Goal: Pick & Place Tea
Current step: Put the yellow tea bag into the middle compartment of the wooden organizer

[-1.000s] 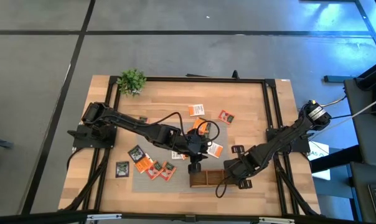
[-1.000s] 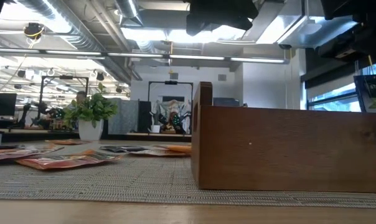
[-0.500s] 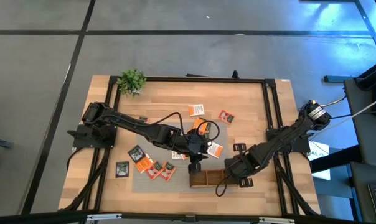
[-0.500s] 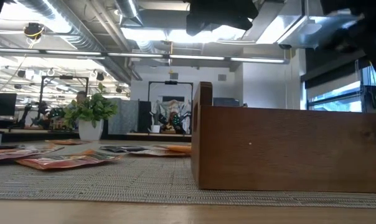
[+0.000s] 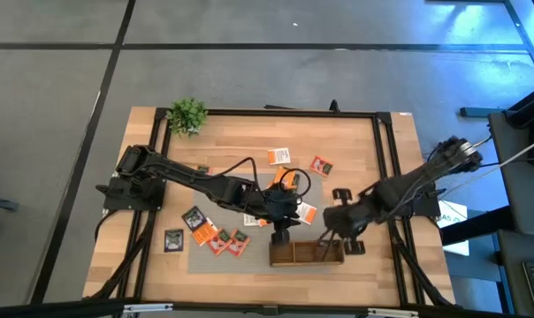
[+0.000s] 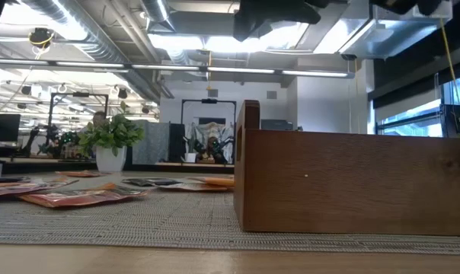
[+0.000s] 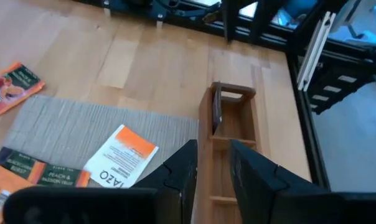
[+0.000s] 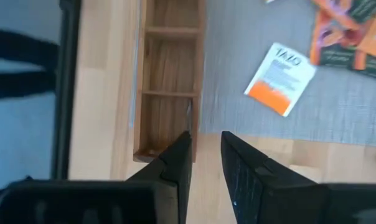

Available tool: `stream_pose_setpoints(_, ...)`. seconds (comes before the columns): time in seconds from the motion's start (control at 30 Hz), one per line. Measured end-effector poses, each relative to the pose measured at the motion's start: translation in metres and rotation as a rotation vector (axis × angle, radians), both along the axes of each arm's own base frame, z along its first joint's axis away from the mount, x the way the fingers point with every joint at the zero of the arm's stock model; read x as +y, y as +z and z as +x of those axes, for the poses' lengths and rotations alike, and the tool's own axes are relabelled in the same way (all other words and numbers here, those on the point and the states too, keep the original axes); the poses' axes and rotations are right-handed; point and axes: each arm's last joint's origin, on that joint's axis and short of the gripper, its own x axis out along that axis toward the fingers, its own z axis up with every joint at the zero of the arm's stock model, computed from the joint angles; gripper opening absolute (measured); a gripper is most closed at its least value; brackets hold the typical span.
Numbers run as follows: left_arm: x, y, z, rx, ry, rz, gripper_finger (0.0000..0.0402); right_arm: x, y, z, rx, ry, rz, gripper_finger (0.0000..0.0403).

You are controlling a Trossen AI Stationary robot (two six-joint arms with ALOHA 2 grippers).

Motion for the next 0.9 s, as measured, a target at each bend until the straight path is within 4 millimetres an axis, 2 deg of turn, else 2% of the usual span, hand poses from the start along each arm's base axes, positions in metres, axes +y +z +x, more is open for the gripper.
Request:
stream_pose_setpoints(0.13,0.003,0.000,0.000,0.000,0.052,0.006,0.0088,-0.025,0.004,-0.013,-0.120,-0.091,0.033,0.0088)
stream_pose_setpoints(0.27,0.013,-0.002,0.000,0.010,0.217,-0.004,0.0088,-0.050,-0.006,-0.023,-0.200,-0.221,-0.040,0.0088)
stream_pose_setpoints(0.43,0.044,-0.007,0.002,0.078,0.328,-0.115,0.0083,-0.077,-0.020,-0.027,-0.174,-0.444,-0.031,0.0088)
stream_pose_setpoints(0.63,0.089,-0.008,0.005,0.096,0.349,-0.069,0.0045,-0.099,-0.031,-0.021,-0.170,-0.538,0.000,0.0091)
stream_pose_setpoints(0.77,0.117,-0.008,0.004,0.112,0.325,-0.134,0.0007,-0.118,-0.032,-0.020,-0.168,-0.628,0.011,0.0124)
stream_pose_setpoints(0.9,0.139,-0.014,0.002,0.128,0.315,-0.145,0.0004,-0.135,-0.033,-0.020,-0.165,-0.712,0.015,0.0188)
